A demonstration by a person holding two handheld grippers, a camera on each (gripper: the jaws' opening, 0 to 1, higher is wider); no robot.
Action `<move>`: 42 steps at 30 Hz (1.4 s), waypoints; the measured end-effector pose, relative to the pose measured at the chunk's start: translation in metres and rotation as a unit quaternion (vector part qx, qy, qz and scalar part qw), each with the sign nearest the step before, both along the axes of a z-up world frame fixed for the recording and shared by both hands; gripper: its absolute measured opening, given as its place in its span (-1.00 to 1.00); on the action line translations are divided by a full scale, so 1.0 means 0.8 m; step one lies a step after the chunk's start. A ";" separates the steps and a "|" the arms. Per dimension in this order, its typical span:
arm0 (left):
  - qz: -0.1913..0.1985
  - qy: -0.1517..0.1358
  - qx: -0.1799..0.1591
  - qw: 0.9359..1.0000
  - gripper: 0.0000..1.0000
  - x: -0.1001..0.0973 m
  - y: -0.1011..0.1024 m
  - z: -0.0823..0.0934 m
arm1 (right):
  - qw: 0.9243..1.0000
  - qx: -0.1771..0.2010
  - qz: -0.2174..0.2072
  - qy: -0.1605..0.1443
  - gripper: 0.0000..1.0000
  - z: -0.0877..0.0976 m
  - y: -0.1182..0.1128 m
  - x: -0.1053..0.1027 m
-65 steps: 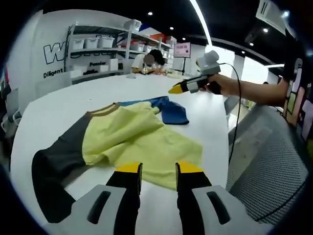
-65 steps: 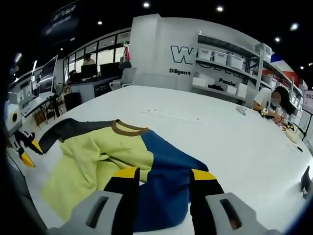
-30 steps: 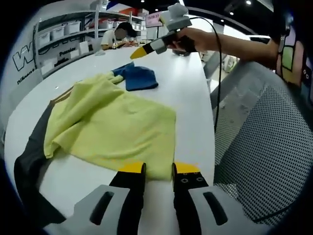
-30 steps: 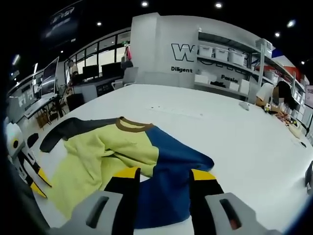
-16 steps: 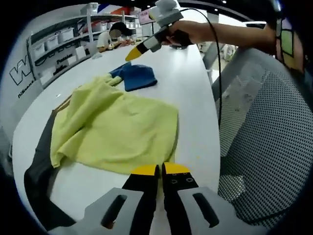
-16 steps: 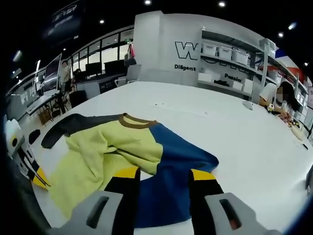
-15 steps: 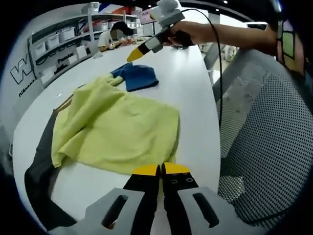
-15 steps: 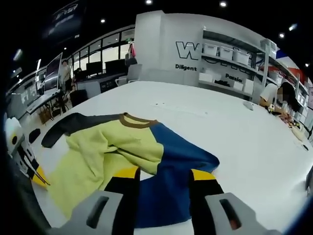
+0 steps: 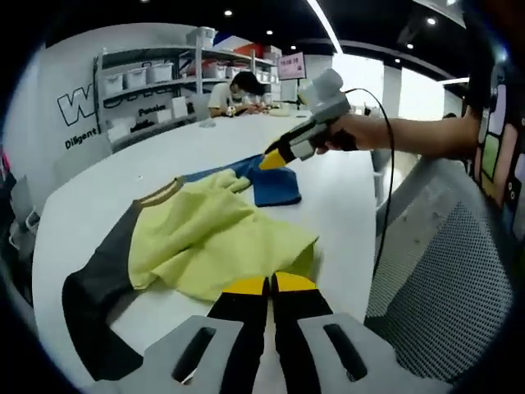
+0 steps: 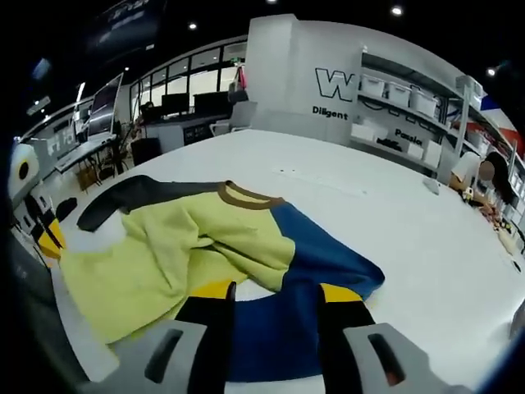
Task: Fold the garment on the visible template until the final outline fits inside the template.
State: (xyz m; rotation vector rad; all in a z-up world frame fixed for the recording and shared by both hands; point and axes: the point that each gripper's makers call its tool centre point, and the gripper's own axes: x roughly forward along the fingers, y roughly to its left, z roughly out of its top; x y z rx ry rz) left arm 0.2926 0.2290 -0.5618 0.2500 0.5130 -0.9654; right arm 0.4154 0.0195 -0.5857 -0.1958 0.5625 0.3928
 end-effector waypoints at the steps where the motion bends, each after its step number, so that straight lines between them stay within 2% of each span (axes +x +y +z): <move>1: 0.007 -0.001 -0.005 1.000 -1.00 0.003 0.001 0.005 | 1.000 0.000 0.003 0.001 -0.29 -0.001 0.002 -0.001; 5: 0.034 0.002 -0.023 0.999 -1.00 0.012 0.006 0.020 | 1.000 -0.011 0.023 0.013 -0.30 -0.010 0.011 -0.005; 9: 0.056 -0.001 -0.014 0.998 -1.00 0.020 0.014 0.026 | 0.999 -0.019 0.044 0.024 -0.28 -0.016 0.023 -0.009; 10: 0.067 -0.006 -0.026 0.997 -1.00 0.026 0.017 0.036 | 0.998 -0.017 0.060 0.024 -0.28 -0.015 0.034 -0.012; 13: 0.089 -0.005 -0.034 0.995 -1.00 0.035 0.025 0.046 | 0.997 -0.016 0.077 0.027 -0.28 -0.016 0.046 -0.016; 17: 0.129 0.020 -0.043 0.991 -1.00 0.045 0.038 0.049 | 0.995 -0.008 0.095 0.042 -0.26 -0.020 0.061 -0.024; 19: 0.137 0.008 -0.061 0.989 -1.00 0.053 0.041 0.061 | 0.993 -0.011 0.109 0.043 -0.26 -0.020 0.069 -0.028; 20: 0.148 0.014 -0.071 0.986 -1.00 0.056 0.046 0.066 | 0.991 -0.010 0.126 0.047 -0.26 -0.021 0.081 -0.034; 23: 0.156 0.003 -0.062 0.986 -1.00 0.062 0.055 0.072 | 0.987 -0.015 0.148 0.052 -0.22 -0.023 0.093 -0.041; 24: 0.157 0.000 -0.060 0.986 -1.00 0.063 0.057 0.073 | 0.984 -0.025 0.168 0.050 -0.21 -0.026 0.100 -0.045; 26: 0.162 -0.002 -0.059 0.985 -1.00 0.064 0.061 0.075 | 0.983 -0.028 0.175 0.053 -0.20 -0.027 0.105 -0.049; 28: 0.170 -0.007 -0.055 0.984 -1.00 0.066 0.067 0.077 | 0.979 -0.025 0.194 0.065 -0.21 -0.031 0.116 -0.058; 30: 0.179 -0.004 -0.056 0.982 -1.00 0.067 0.071 0.077 | 0.971 -0.032 0.224 0.072 -0.22 -0.036 0.128 -0.068; 35: 0.195 -0.001 -0.057 0.979 -1.00 0.068 0.082 0.073 | 0.962 -0.045 0.256 0.083 -0.24 -0.043 0.141 -0.083; 36: 0.197 -0.002 -0.055 0.979 -1.00 0.068 0.084 0.072 | 0.956 -0.058 0.273 0.090 -0.25 -0.049 0.145 -0.091; 37: 0.200 -0.004 -0.052 0.978 -1.00 0.070 0.090 0.070 | 0.954 -0.062 0.279 0.096 -0.25 -0.054 0.149 -0.097; 42: 0.202 -0.004 -0.046 0.978 -1.00 0.069 0.095 0.065 | 0.946 -0.071 0.295 0.111 -0.29 -0.062 0.154 -0.107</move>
